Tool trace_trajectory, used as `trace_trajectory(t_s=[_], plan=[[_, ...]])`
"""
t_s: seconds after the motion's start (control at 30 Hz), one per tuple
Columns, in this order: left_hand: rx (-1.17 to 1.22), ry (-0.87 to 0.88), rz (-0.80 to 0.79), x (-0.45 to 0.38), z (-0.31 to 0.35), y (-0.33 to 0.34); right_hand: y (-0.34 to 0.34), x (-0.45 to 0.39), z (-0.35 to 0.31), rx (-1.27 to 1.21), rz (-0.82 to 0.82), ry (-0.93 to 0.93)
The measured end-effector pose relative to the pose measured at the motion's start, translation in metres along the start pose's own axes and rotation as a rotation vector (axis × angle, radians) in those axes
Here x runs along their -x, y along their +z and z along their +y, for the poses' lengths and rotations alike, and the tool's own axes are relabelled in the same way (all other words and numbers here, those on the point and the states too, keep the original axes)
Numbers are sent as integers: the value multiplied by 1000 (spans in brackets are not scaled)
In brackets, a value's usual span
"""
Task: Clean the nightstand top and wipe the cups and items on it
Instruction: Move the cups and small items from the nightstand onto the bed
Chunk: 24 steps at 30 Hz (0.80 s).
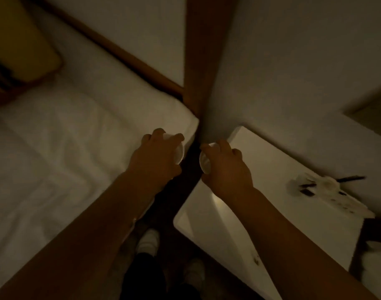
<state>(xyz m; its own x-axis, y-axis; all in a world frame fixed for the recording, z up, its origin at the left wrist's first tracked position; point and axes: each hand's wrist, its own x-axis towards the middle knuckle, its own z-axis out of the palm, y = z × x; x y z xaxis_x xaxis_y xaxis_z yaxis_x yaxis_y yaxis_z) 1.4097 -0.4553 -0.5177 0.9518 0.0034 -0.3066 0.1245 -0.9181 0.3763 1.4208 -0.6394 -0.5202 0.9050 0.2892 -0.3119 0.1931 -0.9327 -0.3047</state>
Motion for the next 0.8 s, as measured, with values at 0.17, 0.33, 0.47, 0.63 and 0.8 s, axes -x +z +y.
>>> trace_trajectory(t_s=[0.17,0.33,0.47,0.63,0.8], plan=[[15,-168,110,56,-82,-31,14,-6,-88,69,-48,-224],[48,-371,188,136,-170,-48,53,0,-196,133,-81,-433],[83,-514,238,212,-234,-53,93,23,-282,148,-135,-556],[152,-702,311,312,-310,-51,141,63,-384,197,-198,-702],[173,-840,343,387,-375,-46,190,90,-462,237,-225,-830]])
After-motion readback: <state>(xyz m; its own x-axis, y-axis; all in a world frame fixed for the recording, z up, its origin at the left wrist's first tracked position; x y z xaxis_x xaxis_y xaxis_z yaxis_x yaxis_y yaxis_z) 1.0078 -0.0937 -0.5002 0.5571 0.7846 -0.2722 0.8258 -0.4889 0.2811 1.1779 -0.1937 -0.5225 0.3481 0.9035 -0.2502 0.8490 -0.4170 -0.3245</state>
